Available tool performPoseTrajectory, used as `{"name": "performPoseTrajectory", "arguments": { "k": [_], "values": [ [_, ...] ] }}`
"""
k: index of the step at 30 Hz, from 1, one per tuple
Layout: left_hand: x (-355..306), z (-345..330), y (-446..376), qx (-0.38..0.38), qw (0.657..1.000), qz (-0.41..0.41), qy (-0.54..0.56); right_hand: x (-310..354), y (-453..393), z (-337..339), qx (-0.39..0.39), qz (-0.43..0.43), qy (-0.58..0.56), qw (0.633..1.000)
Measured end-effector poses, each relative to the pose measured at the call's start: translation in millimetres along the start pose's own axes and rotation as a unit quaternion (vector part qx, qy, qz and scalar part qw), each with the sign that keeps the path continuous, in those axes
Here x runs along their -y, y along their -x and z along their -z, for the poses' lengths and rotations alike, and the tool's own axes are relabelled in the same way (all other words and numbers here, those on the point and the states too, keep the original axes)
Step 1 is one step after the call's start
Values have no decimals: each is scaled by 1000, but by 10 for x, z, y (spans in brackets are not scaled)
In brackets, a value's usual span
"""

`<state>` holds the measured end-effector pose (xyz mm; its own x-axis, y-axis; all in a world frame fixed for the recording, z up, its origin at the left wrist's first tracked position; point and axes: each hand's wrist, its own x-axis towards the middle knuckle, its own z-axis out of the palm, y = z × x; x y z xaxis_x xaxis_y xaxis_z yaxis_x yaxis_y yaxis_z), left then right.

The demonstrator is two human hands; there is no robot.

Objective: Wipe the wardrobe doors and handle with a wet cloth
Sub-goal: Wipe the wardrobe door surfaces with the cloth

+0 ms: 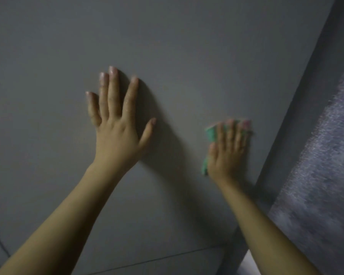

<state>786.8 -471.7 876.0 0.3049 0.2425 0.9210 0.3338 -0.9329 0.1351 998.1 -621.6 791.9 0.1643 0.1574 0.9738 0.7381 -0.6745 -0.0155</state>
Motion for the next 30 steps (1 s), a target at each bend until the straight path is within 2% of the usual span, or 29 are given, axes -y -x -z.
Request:
{"name": "performPoseTrajectory", "arguments": {
  "k": [1,3,4,5,6,8,10,11,12,14,16,17,18,20,22,24,26,28,30],
  "values": [
    [46,49,52,-4,1000,3,10,25,-206,5,-25,-87,-6,996],
    [109,103,183,-9,999,42,24,379,-490,7,-78,-249,-32,965],
    [141,111,259,-9,998,66,22,664,-502,13,-86,-254,-49,962],
    [178,114,324,-11,996,84,14,964,-430,15,-72,-198,-64,976],
    [212,111,371,-11,996,93,2,1211,-300,21,-46,-102,-73,991],
    [278,126,423,-8,994,104,-11,1383,-12,3,5,91,-79,993],
    [403,218,447,-11,992,128,-11,1230,59,-29,19,182,-93,979],
    [463,274,457,-13,990,140,-11,1102,40,-30,14,181,-88,979],
    [547,348,482,-15,988,152,-15,1006,-8,-21,3,154,-71,985],
    [752,496,539,-24,983,177,-30,992,-248,44,-22,16,-42,999],
    [939,609,591,-23,979,200,-45,1317,-508,90,-57,-164,-48,984],
    [1016,646,615,-21,976,210,-47,1573,-583,102,-67,-199,-64,976],
    [1080,679,632,-22,974,220,-46,1856,-595,119,-65,-169,-84,980],
    [1180,727,644,-25,972,230,-46,2314,-423,122,-33,16,-108,994],
    [1263,780,655,-26,971,235,-41,2440,-203,90,12,170,-116,979],
    [1384,873,678,-28,968,247,-21,2297,-154,46,21,207,-117,971],
    [1478,959,731,-27,968,251,-6,2092,-205,41,3,146,-74,986],
    [1614,1071,800,-35,966,256,-7,2178,-353,79,-27,-2,-56,998],
    [1742,1155,850,-41,963,265,-7,2615,-484,123,-59,-147,-74,985]
  ]
}}
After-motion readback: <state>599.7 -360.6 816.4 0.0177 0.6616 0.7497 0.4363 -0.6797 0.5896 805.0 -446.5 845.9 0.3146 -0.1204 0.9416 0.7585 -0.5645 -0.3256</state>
